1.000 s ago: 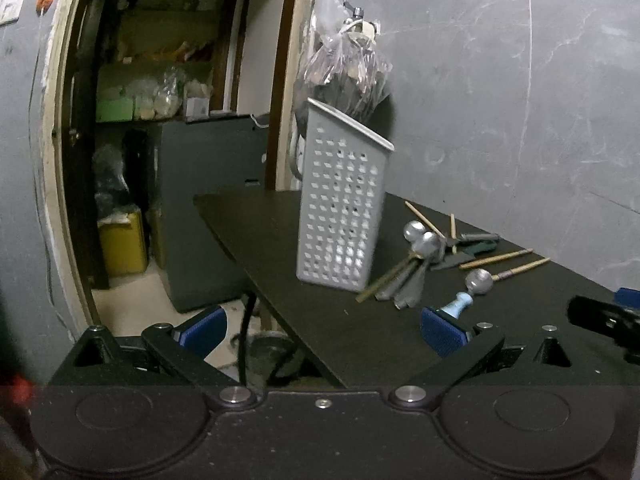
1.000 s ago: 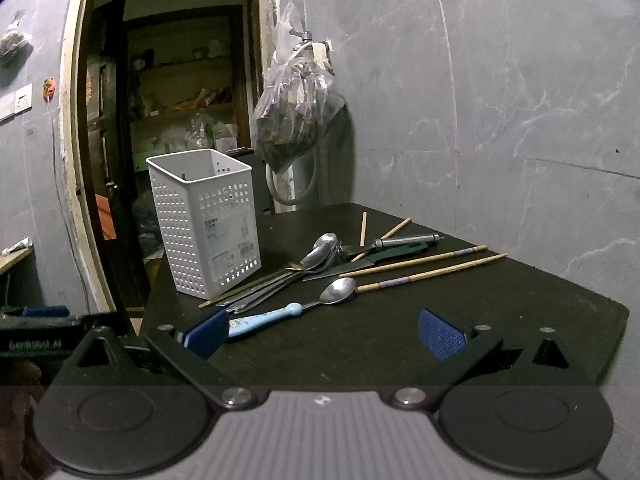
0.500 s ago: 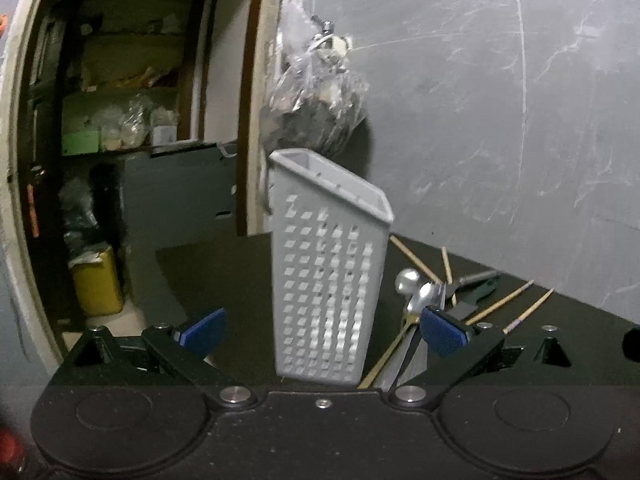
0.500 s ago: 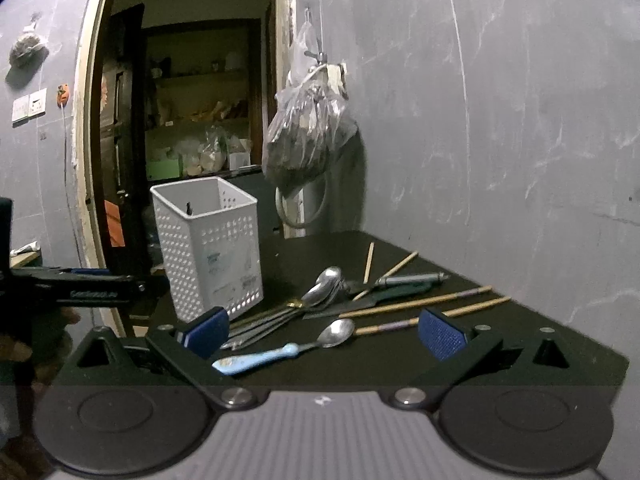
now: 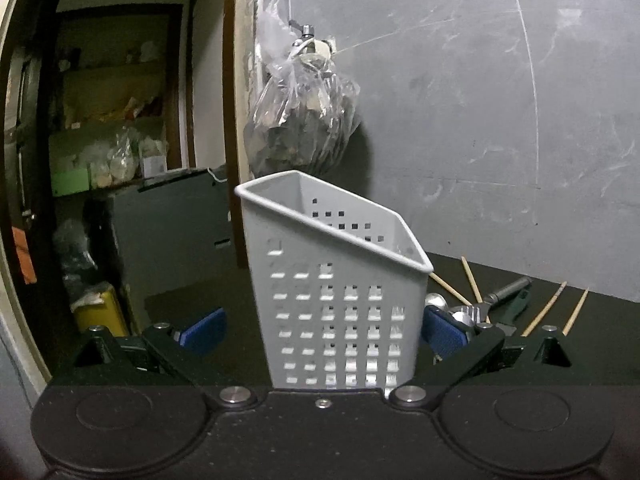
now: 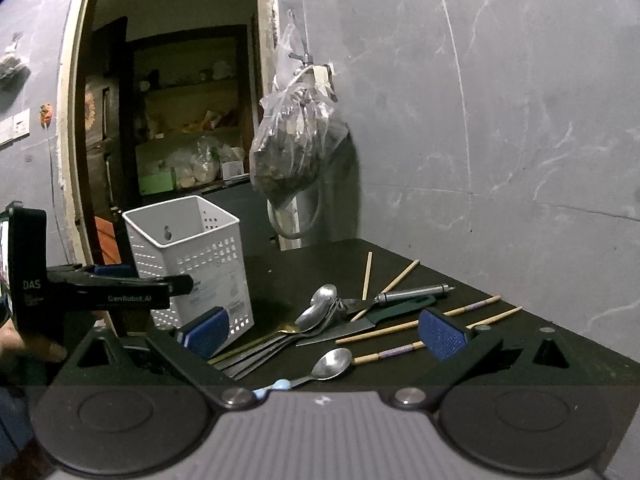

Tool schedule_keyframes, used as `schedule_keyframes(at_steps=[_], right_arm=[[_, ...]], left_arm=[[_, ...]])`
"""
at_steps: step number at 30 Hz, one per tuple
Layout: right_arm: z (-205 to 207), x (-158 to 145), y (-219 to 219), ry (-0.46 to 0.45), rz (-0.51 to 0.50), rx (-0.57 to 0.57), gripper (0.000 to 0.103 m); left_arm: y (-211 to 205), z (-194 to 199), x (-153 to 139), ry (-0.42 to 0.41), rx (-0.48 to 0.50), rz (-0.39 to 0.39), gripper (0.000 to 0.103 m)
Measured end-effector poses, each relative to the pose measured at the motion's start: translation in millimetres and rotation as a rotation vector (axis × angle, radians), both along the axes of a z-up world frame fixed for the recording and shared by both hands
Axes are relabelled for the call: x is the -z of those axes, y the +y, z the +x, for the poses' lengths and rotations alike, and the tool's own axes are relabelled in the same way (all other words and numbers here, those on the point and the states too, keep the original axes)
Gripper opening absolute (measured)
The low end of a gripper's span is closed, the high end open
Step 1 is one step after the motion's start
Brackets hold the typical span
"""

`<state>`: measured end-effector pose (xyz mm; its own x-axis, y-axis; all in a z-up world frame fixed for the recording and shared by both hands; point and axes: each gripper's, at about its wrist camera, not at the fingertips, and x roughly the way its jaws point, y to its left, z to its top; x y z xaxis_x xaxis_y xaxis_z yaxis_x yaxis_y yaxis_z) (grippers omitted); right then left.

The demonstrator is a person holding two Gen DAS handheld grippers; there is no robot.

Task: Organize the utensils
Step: 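Move the left tool to the white basket and grasp its rim, then grasp the blue-handled spoon with the right tool while the left tool holds the basket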

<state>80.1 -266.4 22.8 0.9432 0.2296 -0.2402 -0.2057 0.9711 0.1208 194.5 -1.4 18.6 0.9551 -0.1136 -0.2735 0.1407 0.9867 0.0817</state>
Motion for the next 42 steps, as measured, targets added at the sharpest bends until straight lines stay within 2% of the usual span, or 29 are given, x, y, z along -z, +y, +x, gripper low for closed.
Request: schedule_keyframes(at_steps=[6,8,9,24,33,38,42], right_arm=[[17.2,6.0,4.4,0.037,0.009,0.004,0.103],[21.6,8.2,5.2,0.048,0.016,0.003,0.103],[23.3,9.4,5.8,0.053,0.017,0.003,0.103],[42.3,26.4,10.4,0.15,0.009,-0.014,0.103],[60.4,43.3,6.2,0.27,0.009,-0.066,0.103],[76.6,49.9,-1.6,0.337,0.058,-0.104,0.103],[87.7,50.9,-6.3,0.36,0.09,-0.133,0.096]], left_arm=[[-2.6,8.9,4.0,-0.044,0.02,-0.016,0.099],[0.0,9.9,4.4,-0.043,0.029,-0.034,0.081],[0.9,11.6,4.6,-0.035,0.049,-0.043,0.077],[12.1,8.4,3.4,-0.006,0.119,-0.049,0.076],[5.8,-28.7,1.5,0.005,0.153,-0.06,0.076],[0.5,-49.9,2.8,0.002,0.141,-0.067,0.076],[-2.7,-57.8,1.6,0.004,0.111,-0.073,0.076]])
